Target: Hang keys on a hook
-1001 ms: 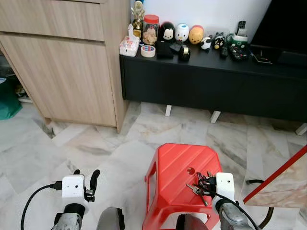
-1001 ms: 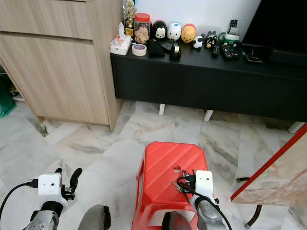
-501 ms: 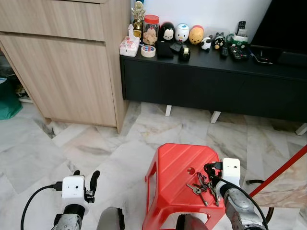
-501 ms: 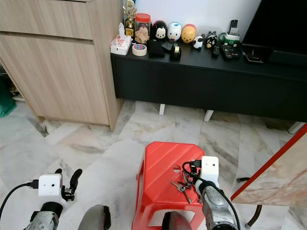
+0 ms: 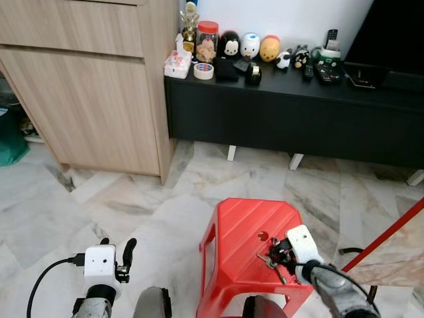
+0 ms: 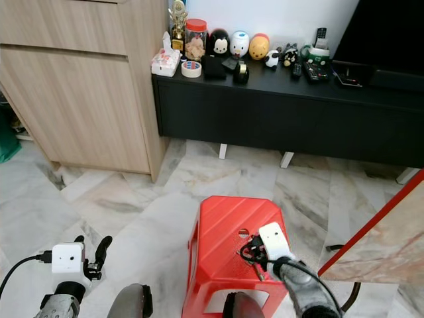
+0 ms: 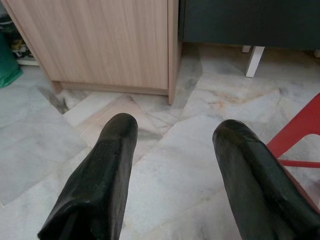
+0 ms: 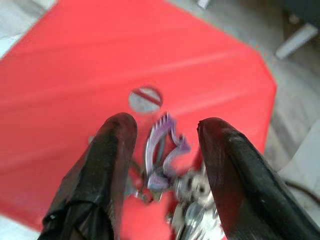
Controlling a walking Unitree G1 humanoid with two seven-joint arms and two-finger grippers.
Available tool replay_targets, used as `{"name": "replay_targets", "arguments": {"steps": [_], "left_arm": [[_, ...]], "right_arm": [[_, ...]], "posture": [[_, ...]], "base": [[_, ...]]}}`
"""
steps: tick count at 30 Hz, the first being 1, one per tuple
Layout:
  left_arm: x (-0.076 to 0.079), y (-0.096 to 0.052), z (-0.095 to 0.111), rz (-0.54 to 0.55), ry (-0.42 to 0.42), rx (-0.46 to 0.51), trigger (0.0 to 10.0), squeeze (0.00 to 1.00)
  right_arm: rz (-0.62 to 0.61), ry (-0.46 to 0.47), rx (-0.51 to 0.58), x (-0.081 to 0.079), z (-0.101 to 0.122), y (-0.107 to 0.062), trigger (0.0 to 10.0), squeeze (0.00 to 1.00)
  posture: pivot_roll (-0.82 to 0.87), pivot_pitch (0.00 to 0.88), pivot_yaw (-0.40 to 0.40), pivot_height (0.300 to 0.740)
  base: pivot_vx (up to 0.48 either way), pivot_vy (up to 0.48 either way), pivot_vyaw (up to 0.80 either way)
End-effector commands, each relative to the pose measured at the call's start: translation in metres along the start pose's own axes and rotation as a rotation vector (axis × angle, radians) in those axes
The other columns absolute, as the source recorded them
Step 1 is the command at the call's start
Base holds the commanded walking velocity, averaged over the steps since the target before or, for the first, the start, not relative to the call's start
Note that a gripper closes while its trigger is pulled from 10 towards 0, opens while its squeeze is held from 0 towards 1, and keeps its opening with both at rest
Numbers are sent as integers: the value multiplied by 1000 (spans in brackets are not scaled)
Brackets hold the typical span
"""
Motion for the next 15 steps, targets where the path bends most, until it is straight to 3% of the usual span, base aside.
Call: {"name": "replay_targets", "arguments": {"steps": [1, 8, 10, 15], "left_arm": [[0, -3, -6, 2, -4, -24, 10000, 0], [-1, -4, -6, 3, -4, -23, 10000, 0], [-3, -4, -5, 5, -1, -23, 10000, 0], [-4, -6, -5, 10, 0, -25, 10000, 0]], "right_arm": [[39, -46, -20, 1, 0, 0, 10000, 0], [253, -211, -40, -19, 5, 0, 10000, 0], [332, -303, -76, -24, 3, -1, 10000, 0], [320, -361, -113, -18, 4, 1, 10000, 0]], "posture": [[120, 38, -112, 625], [122, 49, -105, 625], [126, 54, -103, 625], [128, 65, -103, 625]], "base": [[0, 0, 0], [0, 0, 0], [0, 0, 0], [0, 0, 0]]}}
Point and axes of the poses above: a point about 5 cm out from each wrist's last joint towards the gripper, its own y axis pointing out of the wrist towards the gripper, its own z axis along the axis of the wrist's last joint, x = y × z, the point moved 6 cm from there along y, pointing out of the wrist towards the gripper, and after that the axes turned 6 degrees about -y, right-handed, at the moved point
